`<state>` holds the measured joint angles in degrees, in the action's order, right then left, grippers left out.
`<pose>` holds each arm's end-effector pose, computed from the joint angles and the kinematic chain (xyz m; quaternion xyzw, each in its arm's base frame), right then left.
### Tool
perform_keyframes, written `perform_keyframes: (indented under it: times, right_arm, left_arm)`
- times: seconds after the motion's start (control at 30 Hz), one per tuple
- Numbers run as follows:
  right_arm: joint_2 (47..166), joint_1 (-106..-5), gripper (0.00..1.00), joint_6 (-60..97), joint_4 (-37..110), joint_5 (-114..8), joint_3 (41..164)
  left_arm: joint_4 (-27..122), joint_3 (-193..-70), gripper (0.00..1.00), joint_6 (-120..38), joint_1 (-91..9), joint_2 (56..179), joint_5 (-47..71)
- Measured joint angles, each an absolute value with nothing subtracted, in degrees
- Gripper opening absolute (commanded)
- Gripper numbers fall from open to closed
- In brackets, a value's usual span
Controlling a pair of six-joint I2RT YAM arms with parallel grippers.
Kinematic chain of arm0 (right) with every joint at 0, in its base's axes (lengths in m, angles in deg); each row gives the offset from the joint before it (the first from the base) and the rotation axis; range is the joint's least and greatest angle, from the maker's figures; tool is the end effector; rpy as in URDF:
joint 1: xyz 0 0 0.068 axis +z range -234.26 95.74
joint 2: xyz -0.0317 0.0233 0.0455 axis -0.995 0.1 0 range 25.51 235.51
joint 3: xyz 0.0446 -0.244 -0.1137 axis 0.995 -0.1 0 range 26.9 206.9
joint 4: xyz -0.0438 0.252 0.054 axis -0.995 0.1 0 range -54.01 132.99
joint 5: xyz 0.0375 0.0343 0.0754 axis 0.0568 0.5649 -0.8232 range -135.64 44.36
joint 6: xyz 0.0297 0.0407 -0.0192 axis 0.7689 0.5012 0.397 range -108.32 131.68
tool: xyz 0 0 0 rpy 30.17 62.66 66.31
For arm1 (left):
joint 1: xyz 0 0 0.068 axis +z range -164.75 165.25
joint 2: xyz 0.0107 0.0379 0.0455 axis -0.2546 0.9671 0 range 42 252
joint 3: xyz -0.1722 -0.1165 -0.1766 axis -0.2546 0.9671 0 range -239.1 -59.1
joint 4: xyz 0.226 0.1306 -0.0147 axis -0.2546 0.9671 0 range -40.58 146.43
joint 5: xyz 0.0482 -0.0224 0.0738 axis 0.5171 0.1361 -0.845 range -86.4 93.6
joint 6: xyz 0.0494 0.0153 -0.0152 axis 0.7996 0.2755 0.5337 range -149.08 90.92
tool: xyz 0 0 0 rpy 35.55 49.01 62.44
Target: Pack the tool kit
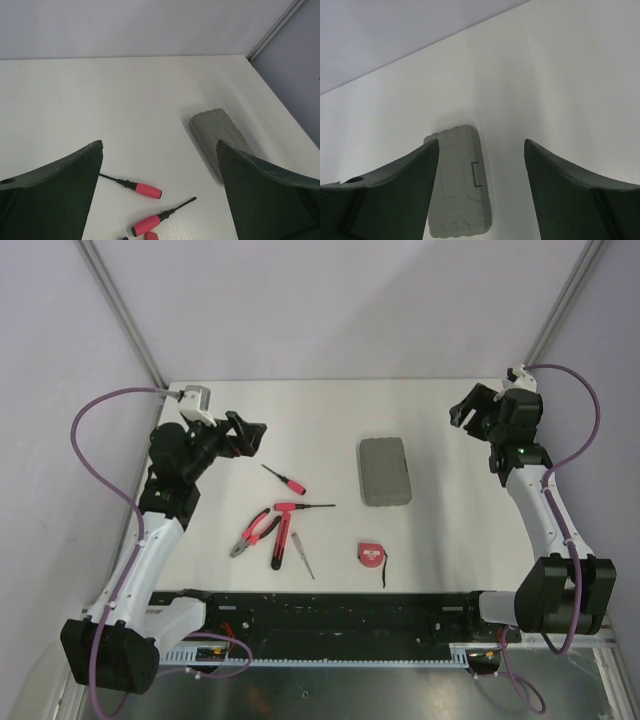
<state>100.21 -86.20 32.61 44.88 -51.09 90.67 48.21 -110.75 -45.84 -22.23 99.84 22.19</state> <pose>0.3052 -0.0070 0.3436 0.1352 0.8065 0.1332 0.5599 0.2334 -0.0422 0.3609 0.0499 0.7339 -0.2564 0.6270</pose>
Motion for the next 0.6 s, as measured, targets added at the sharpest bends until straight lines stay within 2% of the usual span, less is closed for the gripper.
perform_keyframes:
  times: [0.03,0.17,0.23,0.4,0.6]
  right_arm:
    - [100.2,-86.2,0.75,32.6,44.9,-51.1,90.7]
    - [100.3,-86.2,0.93,32.8,44.9,-51.3,90.7]
    - [100.3,-85.8,0.98,32.3,45.1,-51.6,90.7]
    - [101.1,-82.6,0.99,29.7,45.6,-51.6,90.7]
    - [107.2,-79.8,0.95,29.9,47.0,-54.6,91.3]
  left_arm:
    - [48.3,-110.4,1.0,-45.8,-22.2,99.5,21.8]
    - [48.3,-109.9,1.0,-45.7,-22.2,98.6,21.8]
    - [48.2,-109.5,0.99,-45.4,-22.2,98.2,22.3]
    - [47.4,-109.5,1.0,-45.4,-22.2,100.9,26.7]
    - [47.3,-110.8,1.0,-48.6,-24.2,111.8,30.4]
